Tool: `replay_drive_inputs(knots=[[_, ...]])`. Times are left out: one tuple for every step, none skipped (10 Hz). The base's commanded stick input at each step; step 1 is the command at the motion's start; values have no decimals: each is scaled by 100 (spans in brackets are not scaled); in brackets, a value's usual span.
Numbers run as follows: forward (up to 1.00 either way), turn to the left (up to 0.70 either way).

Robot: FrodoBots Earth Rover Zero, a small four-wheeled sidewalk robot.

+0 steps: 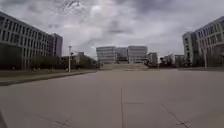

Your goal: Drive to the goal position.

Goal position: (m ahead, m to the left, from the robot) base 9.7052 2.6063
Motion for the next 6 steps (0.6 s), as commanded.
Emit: replay_drive_inputs(knots=[[100, 0], [100, 0], [100, 0], [100, 0], [100, 0], [100, 0]])
